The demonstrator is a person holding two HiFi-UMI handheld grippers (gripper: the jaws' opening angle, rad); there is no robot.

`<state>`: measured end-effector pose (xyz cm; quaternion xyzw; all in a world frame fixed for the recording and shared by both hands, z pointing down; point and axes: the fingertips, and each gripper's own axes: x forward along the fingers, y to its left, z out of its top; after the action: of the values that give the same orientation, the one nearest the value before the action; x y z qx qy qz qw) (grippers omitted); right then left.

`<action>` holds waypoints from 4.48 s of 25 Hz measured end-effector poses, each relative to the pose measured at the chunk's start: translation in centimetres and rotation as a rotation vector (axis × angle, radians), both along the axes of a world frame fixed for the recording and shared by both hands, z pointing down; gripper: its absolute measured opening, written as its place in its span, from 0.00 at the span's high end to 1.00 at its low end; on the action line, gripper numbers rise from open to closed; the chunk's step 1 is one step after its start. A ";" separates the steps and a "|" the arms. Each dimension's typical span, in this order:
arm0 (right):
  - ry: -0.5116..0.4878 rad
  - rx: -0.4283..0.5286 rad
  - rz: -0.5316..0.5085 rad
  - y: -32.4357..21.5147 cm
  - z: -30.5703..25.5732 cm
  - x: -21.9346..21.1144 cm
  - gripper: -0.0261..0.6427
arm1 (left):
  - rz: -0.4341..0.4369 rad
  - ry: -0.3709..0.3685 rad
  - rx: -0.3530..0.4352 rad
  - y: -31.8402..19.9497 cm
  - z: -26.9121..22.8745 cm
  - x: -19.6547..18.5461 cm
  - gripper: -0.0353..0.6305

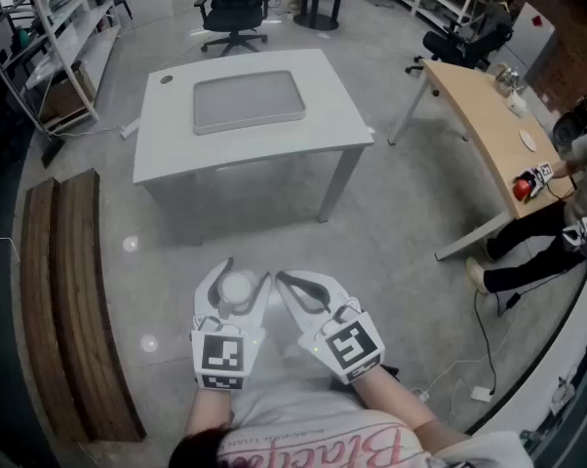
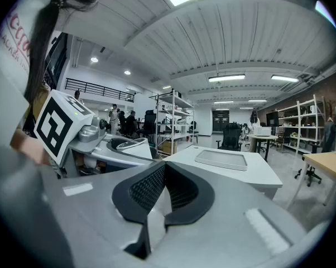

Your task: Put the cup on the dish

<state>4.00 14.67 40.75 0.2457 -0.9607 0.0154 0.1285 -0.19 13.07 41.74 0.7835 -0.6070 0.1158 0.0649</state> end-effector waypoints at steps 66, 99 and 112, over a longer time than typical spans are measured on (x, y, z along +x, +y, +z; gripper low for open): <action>-0.100 0.042 0.074 -24.5 -2.8 -9.9 0.96 | 0.073 0.004 0.026 -25.3 -1.5 -9.1 0.57; -0.015 -0.172 0.082 -41.8 2.6 -10.6 0.96 | 0.050 0.011 -0.180 -46.0 12.6 -10.9 0.57; -0.092 -0.223 0.085 -43.5 2.8 -9.6 0.96 | 0.059 -0.019 -0.262 -47.5 15.9 -10.4 0.57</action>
<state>-5.57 -28.81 43.58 0.2695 -0.9465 0.1390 0.1102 -10.60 -34.43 57.66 0.7848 -0.5639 0.2034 0.1575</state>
